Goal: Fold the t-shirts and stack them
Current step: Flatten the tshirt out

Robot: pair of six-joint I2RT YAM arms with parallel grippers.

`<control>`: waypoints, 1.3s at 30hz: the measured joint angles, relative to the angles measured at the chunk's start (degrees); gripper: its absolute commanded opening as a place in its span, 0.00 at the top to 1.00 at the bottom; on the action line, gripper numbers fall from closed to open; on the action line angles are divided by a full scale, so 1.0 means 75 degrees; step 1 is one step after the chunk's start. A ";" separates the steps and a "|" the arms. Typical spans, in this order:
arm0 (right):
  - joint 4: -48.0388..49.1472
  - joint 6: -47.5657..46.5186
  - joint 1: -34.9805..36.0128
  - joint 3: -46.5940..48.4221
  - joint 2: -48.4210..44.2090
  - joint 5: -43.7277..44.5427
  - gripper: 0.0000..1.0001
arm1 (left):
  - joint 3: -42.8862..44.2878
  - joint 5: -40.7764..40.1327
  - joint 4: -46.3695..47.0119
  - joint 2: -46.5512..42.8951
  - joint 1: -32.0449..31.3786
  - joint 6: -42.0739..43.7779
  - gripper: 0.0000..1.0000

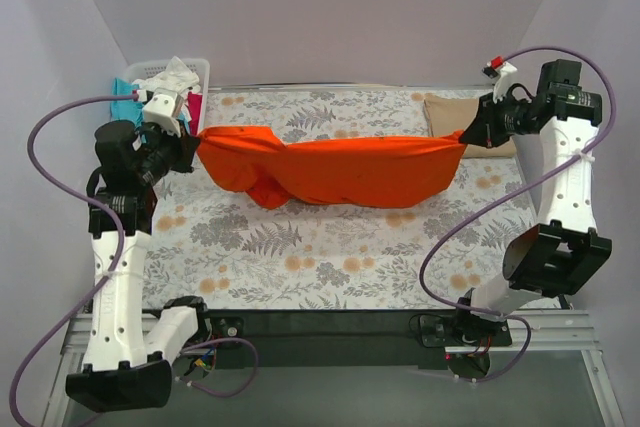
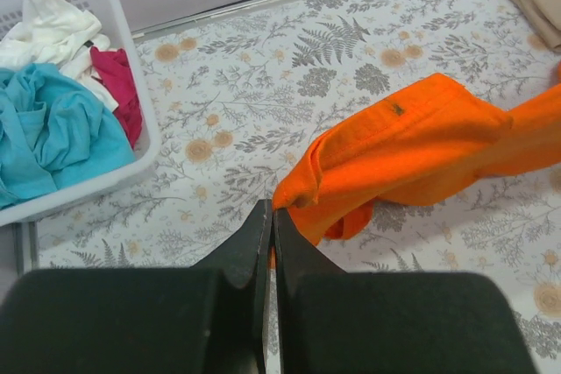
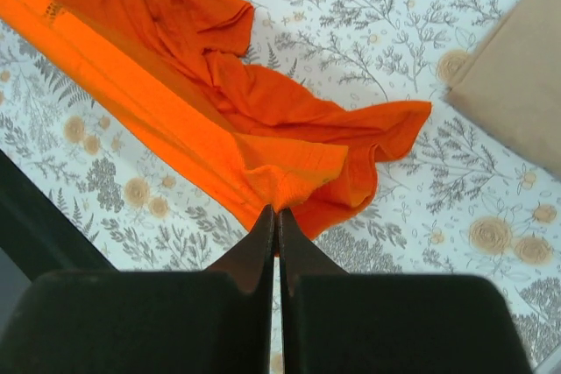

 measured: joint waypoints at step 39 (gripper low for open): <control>1.0480 0.3567 0.1515 0.2430 0.2055 0.3570 0.99 | 0.4756 -0.0032 0.8038 0.6140 0.0490 -0.1600 1.00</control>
